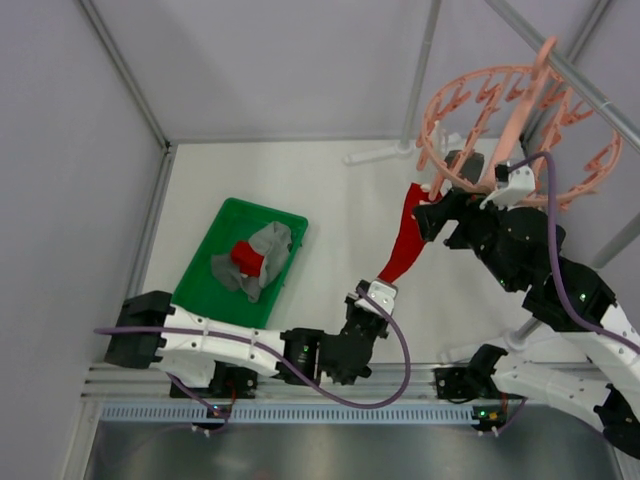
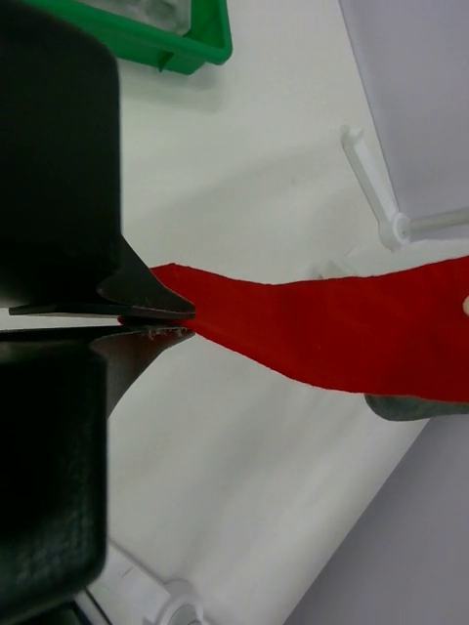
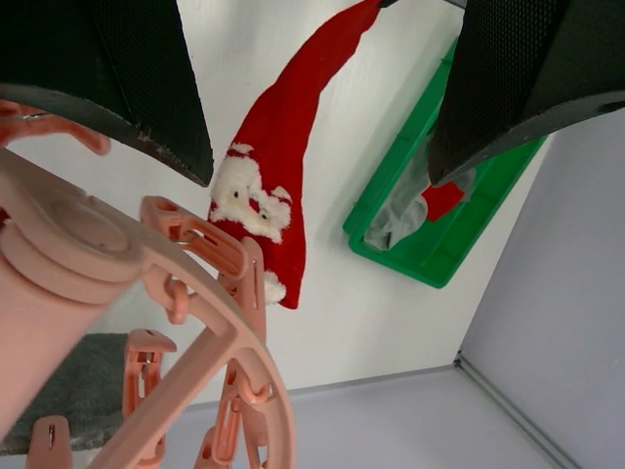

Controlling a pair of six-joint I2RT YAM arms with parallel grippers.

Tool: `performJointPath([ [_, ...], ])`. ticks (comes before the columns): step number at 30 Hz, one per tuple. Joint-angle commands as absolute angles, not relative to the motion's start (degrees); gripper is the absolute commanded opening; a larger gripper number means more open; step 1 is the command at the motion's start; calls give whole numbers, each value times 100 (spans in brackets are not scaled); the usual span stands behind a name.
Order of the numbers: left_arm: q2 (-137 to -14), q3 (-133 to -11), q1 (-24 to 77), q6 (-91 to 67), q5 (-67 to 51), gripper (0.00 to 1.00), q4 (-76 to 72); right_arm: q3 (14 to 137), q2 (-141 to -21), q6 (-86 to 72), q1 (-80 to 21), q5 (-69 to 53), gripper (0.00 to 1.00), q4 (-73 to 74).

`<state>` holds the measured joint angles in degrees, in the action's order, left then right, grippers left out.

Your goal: Remove the socks clipped to the hanger

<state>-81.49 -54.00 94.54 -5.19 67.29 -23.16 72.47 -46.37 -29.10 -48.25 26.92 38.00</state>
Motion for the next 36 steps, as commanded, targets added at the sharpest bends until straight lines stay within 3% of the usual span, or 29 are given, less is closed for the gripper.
performJointPath([
  [1, -7902, -5449, 9475, -1089, 6206, 0, -1898, 7111, -4526, -2883, -4860, 3050, 86, 3428],
  [10, -7331, -5230, 9475, -1582, 5757, 0, -1679, 6794, -4359, -2804, -4860, 2989, 84, 2839],
  [36, -6530, -5432, 9536, -1644, 5150, 0, -1143, 7075, -4931, -2847, -4852, 3410, 83, 2892],
])
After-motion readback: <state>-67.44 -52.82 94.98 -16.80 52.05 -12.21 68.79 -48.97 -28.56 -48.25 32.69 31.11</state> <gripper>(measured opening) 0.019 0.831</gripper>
